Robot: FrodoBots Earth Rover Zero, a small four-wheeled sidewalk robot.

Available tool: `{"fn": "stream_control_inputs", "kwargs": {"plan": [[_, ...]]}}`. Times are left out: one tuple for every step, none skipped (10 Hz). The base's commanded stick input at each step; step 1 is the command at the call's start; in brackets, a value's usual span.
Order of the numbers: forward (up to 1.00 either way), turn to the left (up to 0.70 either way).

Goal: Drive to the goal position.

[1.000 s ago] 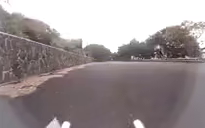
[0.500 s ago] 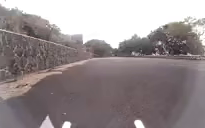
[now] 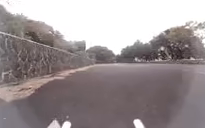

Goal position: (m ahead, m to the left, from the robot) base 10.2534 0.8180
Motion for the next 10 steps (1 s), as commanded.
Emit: {"fn": "stream_control_inputs", "kwargs": {"plan": [[0.5,0.0],[0.5,0.0],[0.5,0.0],[0.5,0.0],[0.5,0.0],[0.5,0.0],[0.5,0.0],[0.5,0.0],[0.5,0.0],[0.5,0.0]]}}
